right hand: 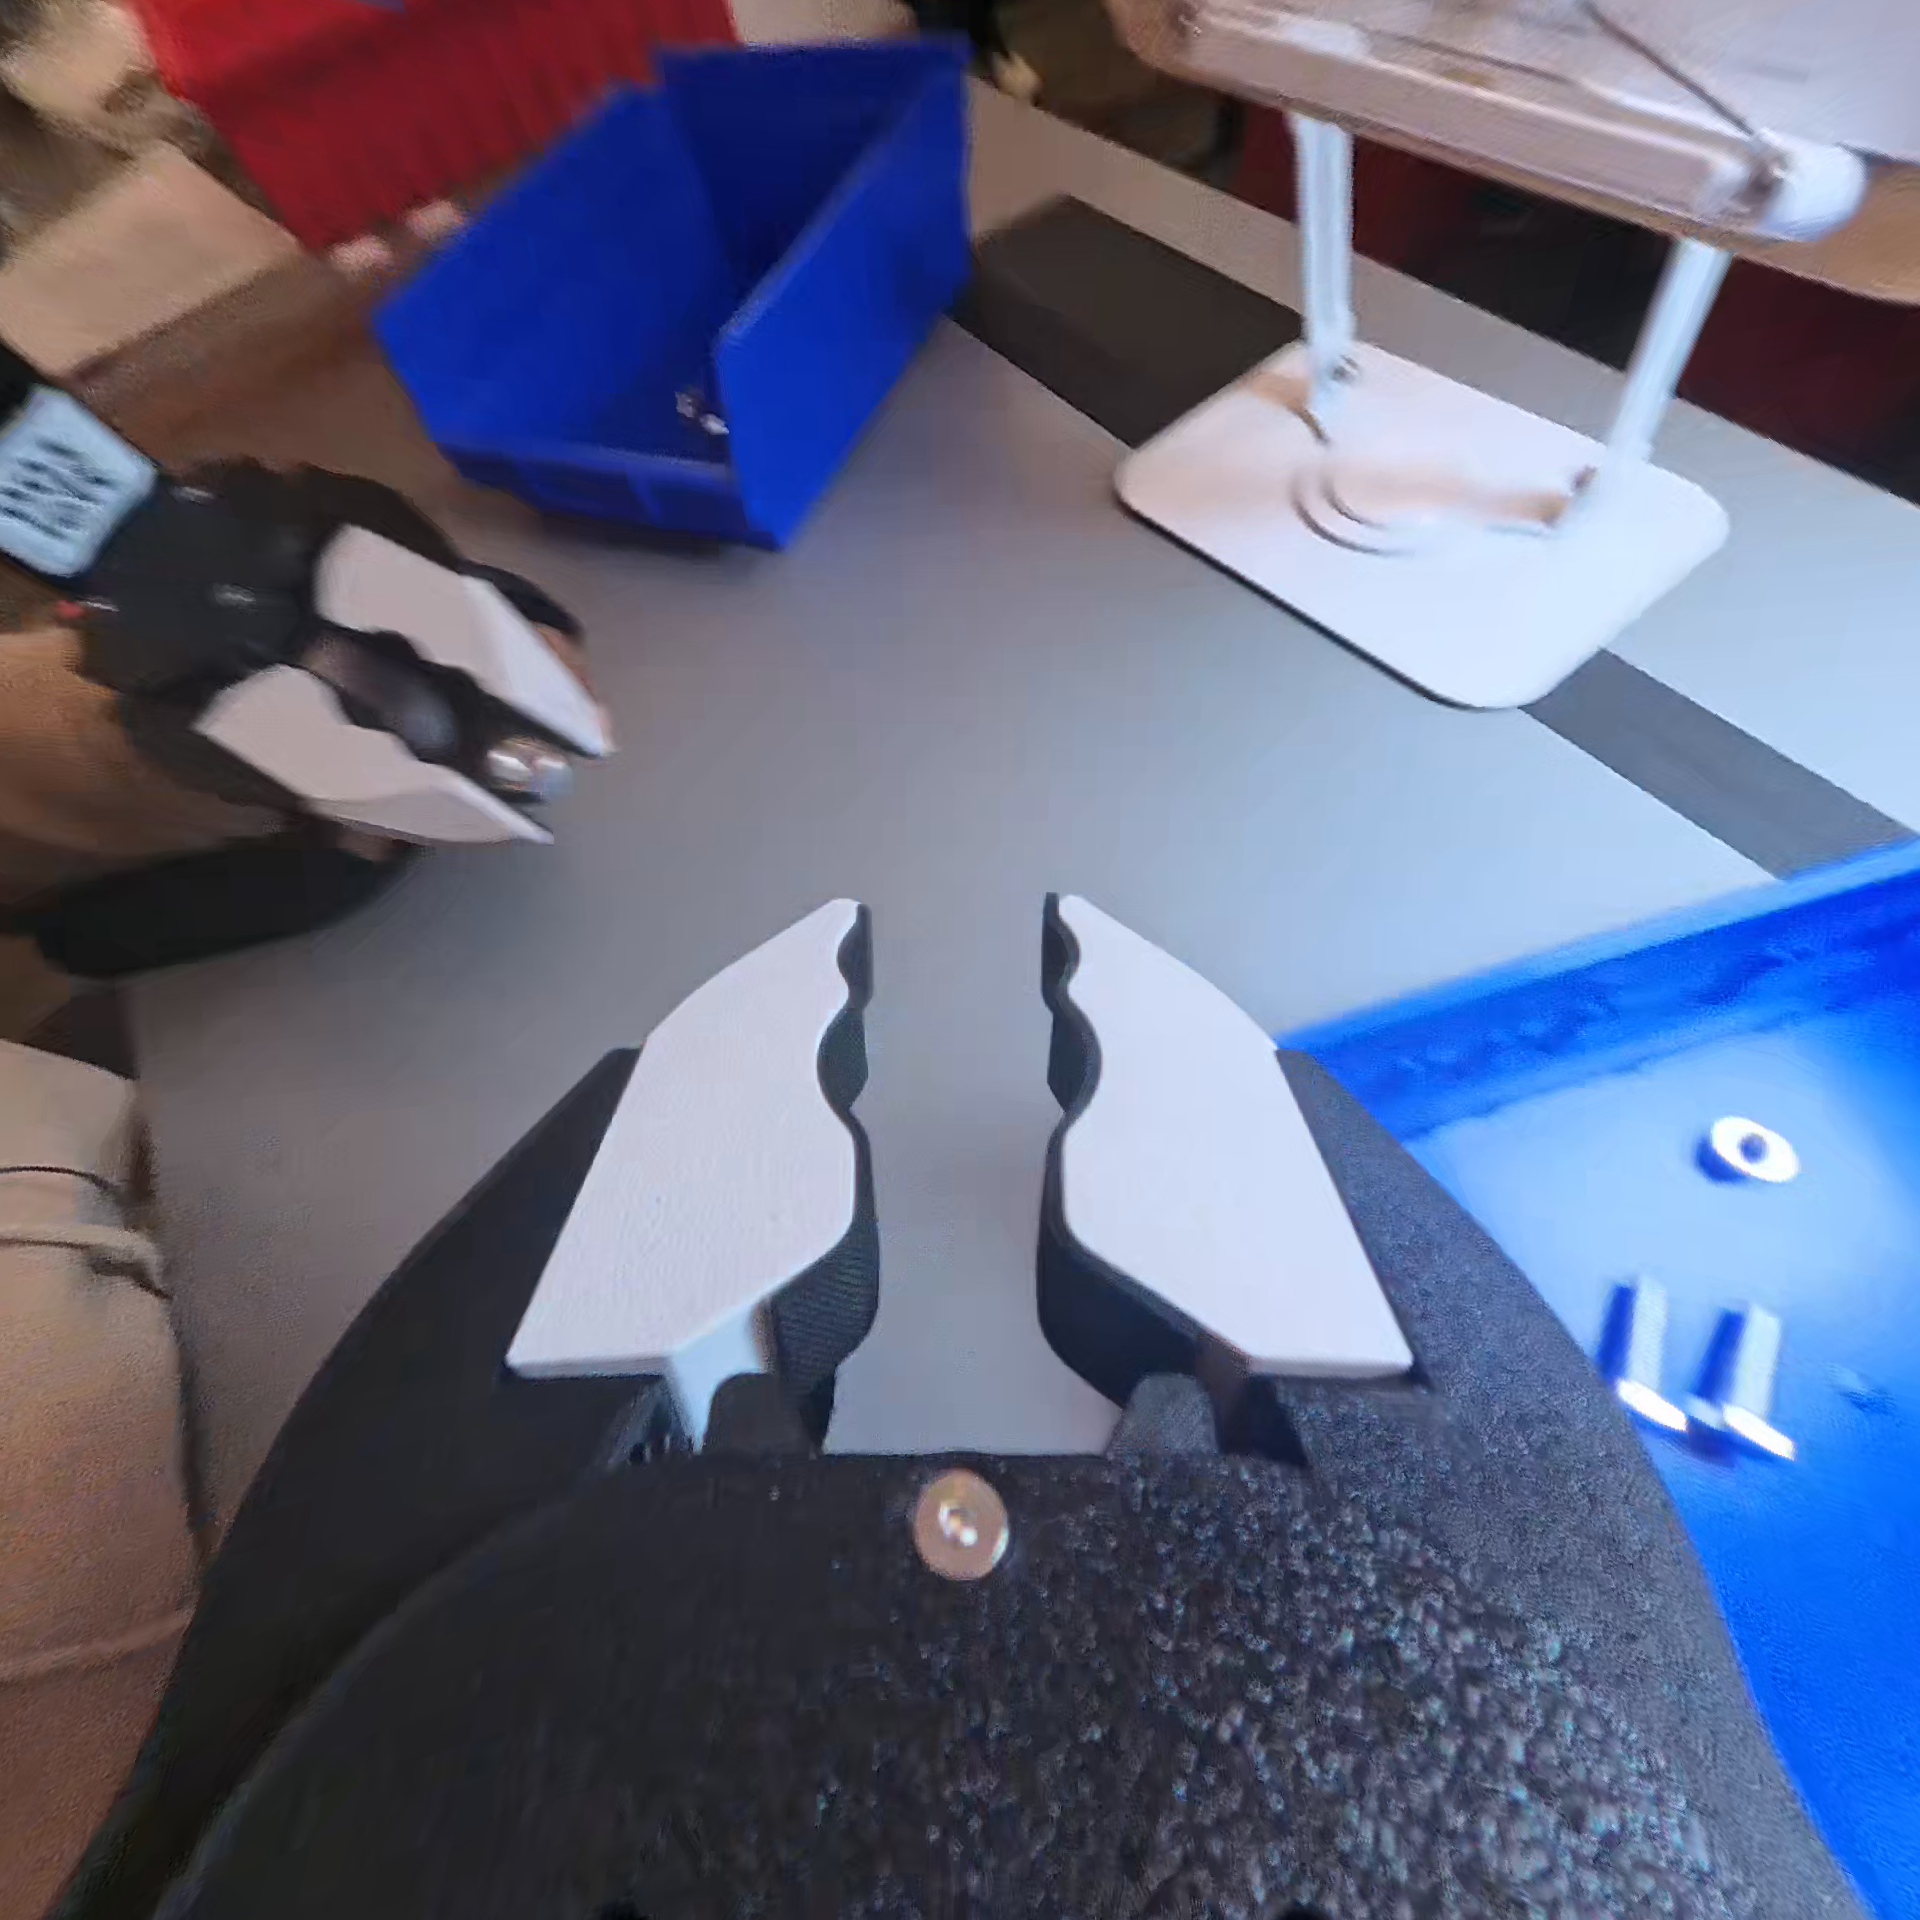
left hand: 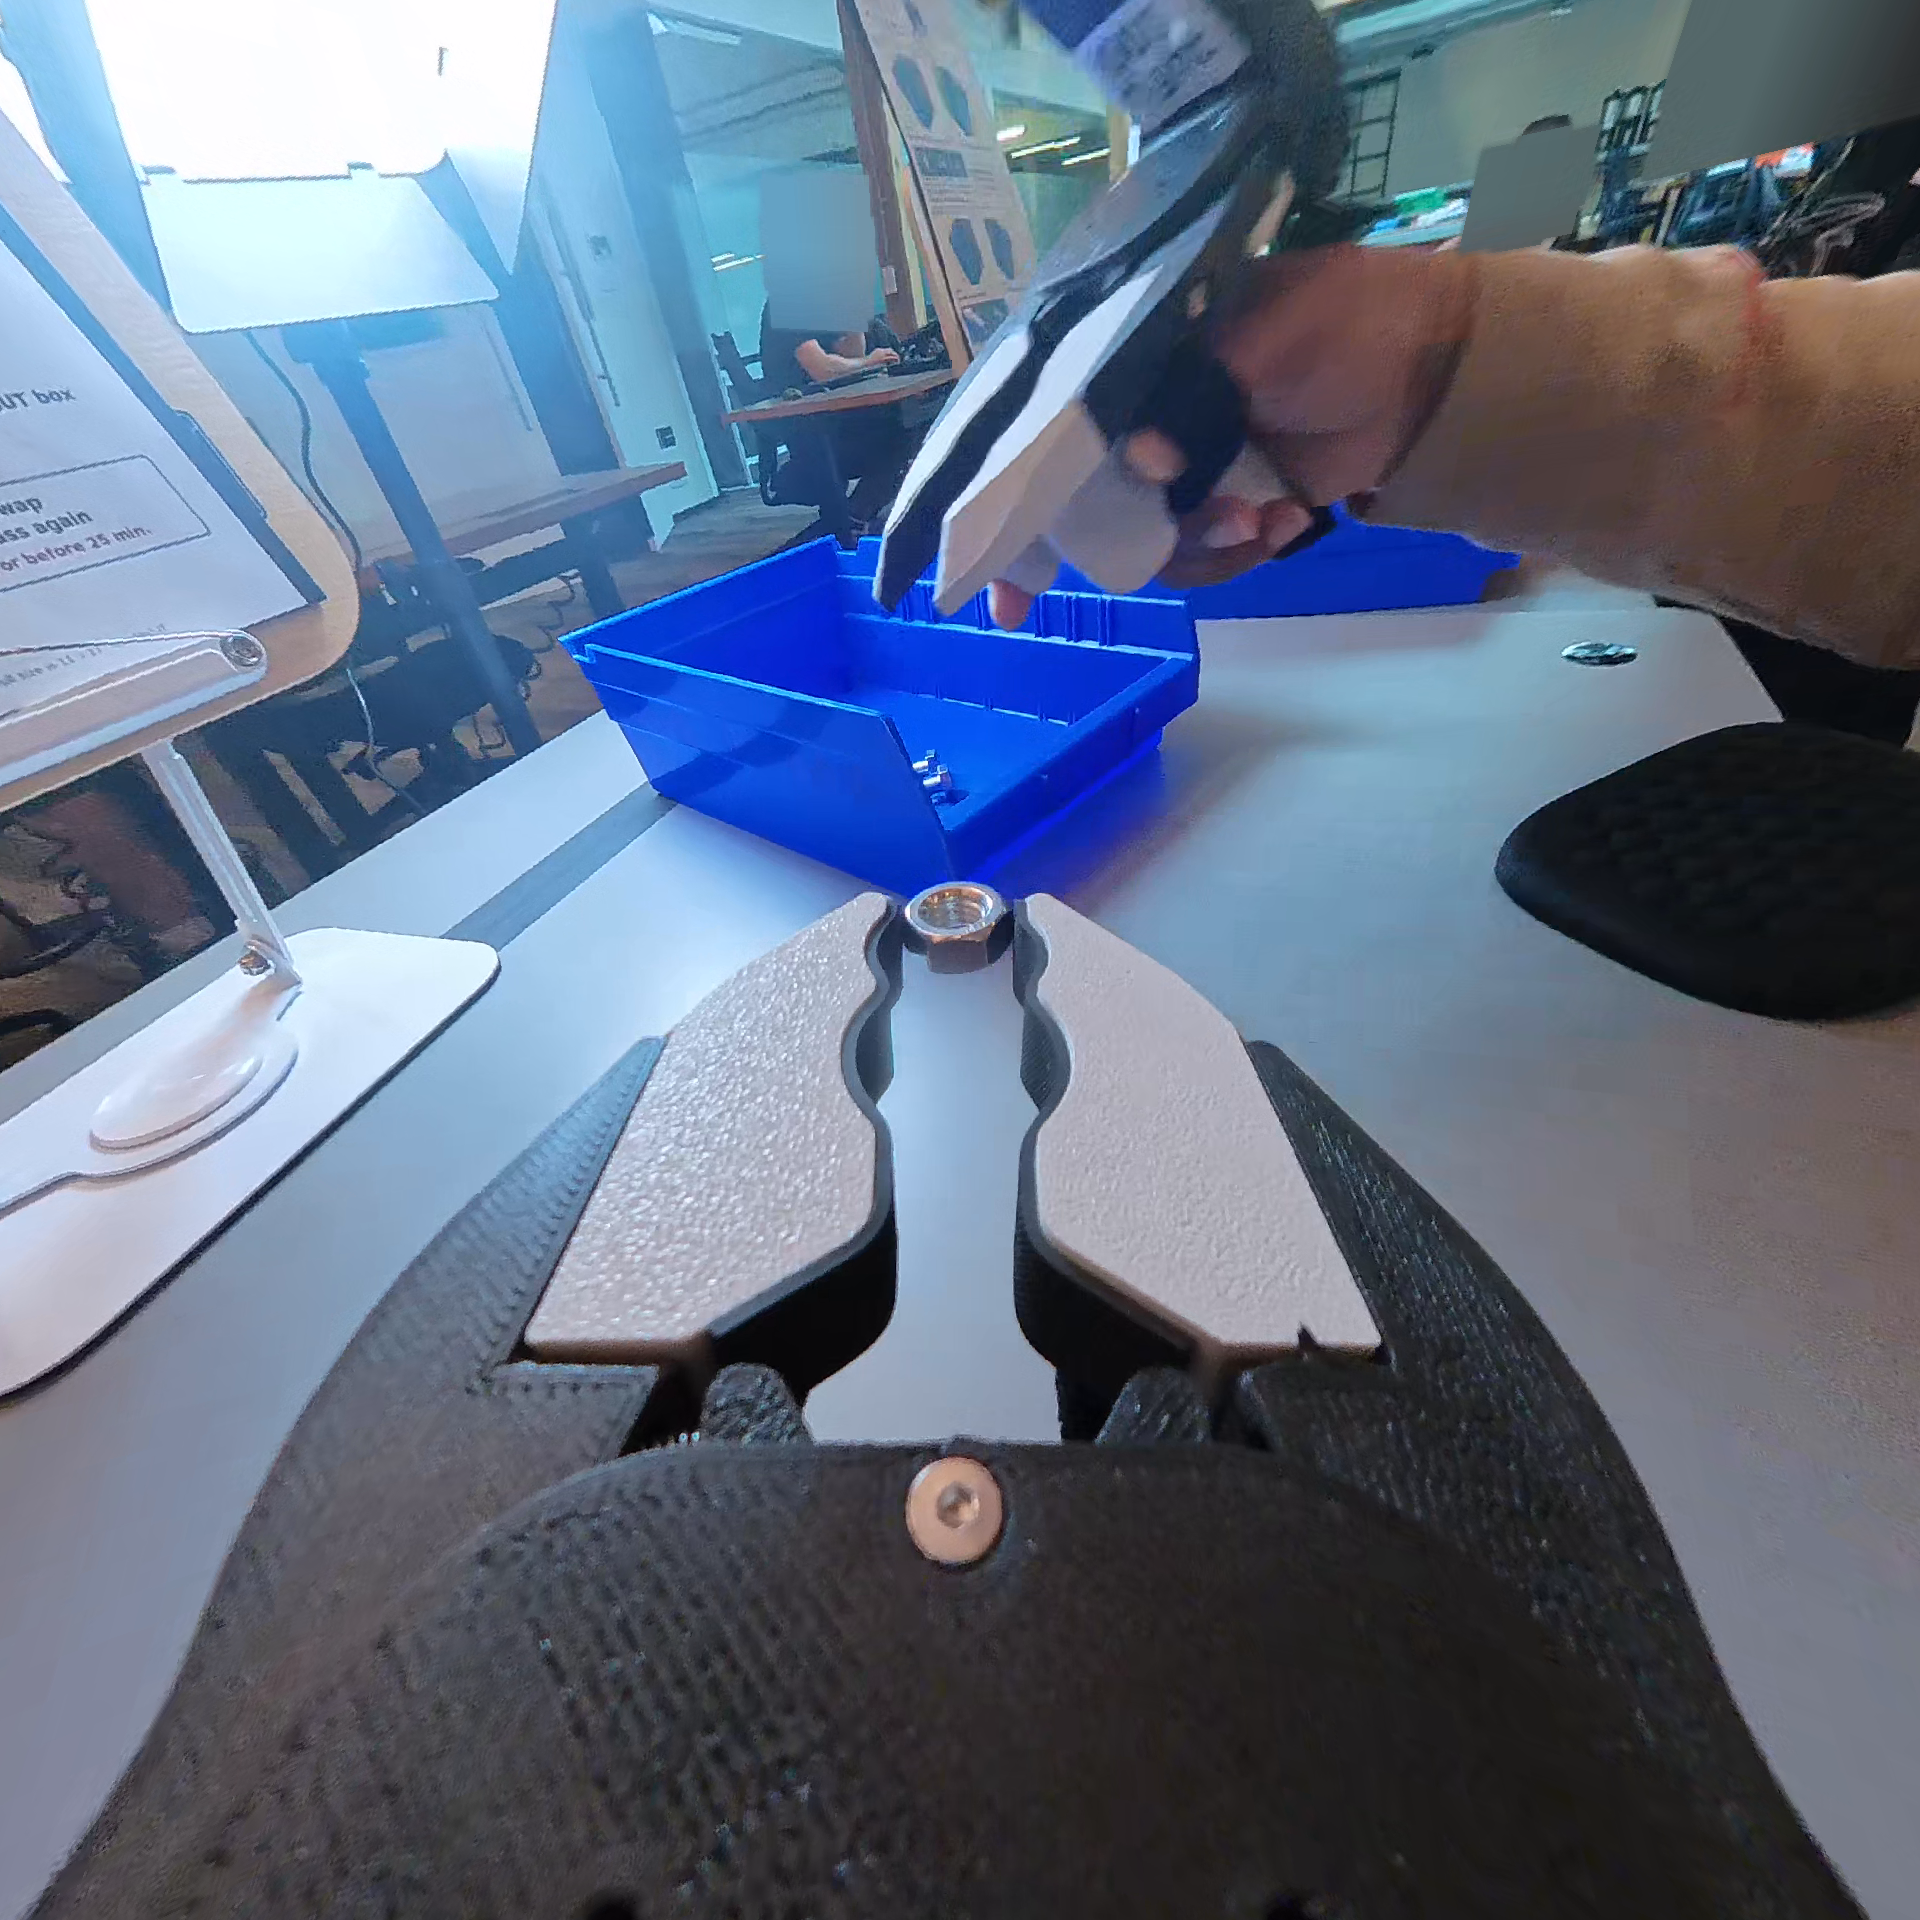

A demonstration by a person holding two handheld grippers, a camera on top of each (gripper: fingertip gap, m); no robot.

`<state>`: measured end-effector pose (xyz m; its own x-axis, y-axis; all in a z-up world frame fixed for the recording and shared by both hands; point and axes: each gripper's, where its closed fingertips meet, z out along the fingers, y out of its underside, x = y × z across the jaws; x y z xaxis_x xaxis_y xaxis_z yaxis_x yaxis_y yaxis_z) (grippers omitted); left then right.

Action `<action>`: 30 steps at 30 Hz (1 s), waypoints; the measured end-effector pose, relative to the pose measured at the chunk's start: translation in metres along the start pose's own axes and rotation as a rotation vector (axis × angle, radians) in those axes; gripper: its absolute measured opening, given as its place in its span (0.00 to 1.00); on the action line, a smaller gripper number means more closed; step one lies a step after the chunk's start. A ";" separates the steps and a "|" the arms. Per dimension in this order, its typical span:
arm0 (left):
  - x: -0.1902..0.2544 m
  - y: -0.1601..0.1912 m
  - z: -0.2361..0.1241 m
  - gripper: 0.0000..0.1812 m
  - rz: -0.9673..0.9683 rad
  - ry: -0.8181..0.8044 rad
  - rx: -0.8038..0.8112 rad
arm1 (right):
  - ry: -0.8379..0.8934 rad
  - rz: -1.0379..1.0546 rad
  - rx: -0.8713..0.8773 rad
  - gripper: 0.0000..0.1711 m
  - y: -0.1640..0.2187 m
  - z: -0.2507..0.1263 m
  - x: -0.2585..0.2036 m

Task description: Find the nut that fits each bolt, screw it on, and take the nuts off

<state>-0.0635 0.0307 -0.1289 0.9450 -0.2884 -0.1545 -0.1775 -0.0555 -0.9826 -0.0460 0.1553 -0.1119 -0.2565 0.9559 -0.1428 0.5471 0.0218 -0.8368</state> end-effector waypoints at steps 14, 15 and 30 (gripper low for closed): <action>-0.012 0.020 0.005 0.11 0.307 -0.317 -0.231 | -0.082 0.021 -0.075 0.15 0.005 0.083 -0.114; -0.013 0.021 0.004 0.11 0.311 -0.323 -0.240 | -0.079 0.019 -0.091 0.15 0.006 0.085 -0.115; -0.023 -0.010 -0.008 0.17 0.010 -0.222 -0.026 | 0.288 -0.088 -0.137 0.11 -0.047 -0.002 0.039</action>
<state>-0.0858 0.0304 -0.1150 0.9799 -0.0719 -0.1859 -0.1914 -0.0792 -0.9783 -0.0804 0.1924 -0.0777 -0.0825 0.9918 0.0980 0.6401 0.1282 -0.7575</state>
